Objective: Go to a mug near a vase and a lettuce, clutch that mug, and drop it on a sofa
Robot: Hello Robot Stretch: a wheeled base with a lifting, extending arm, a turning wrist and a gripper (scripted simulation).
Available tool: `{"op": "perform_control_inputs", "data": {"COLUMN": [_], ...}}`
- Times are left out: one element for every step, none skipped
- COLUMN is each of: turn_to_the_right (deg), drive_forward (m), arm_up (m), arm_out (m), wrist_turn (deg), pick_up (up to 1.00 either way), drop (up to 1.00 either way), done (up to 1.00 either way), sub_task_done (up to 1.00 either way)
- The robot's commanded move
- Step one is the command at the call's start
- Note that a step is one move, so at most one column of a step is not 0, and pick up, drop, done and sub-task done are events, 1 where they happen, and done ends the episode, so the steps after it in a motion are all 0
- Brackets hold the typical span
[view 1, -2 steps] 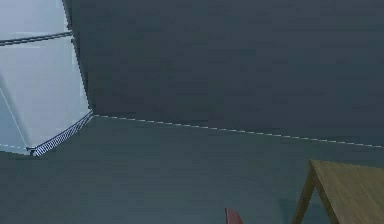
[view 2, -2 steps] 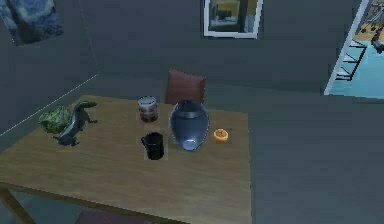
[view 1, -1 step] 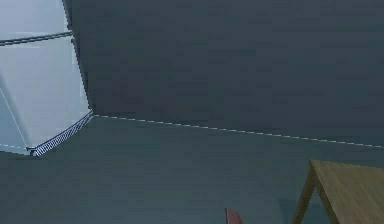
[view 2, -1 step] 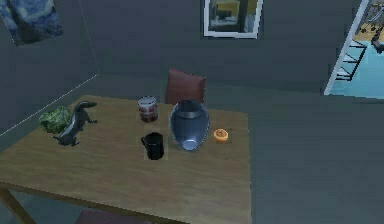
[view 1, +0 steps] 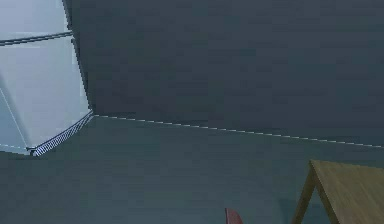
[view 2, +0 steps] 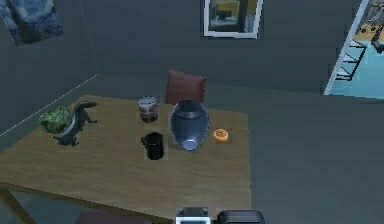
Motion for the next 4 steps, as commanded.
{"op": "perform_control_inputs", "data": {"turn_to_the_right": [0.0, 0.0, 0.0, 0.0], "drive_forward": [0.00, 0.00, 0.00, 0.00], "arm_up": [0.00, 0.00, 0.00, 0.00], "arm_out": [0.40, 0.00, 0.00, 0.00], "wrist_turn": [0.0, 45.0, 45.0, 45.0], "pick_up": [0.00, 0.00, 0.00, 0.00], "drop": [0.00, 0.00, 0.00, 0.00], "done": [0.00, 0.00, 0.00, 0.00], "sub_task_done": [0.00, 0.00, 0.00, 0.00]}}
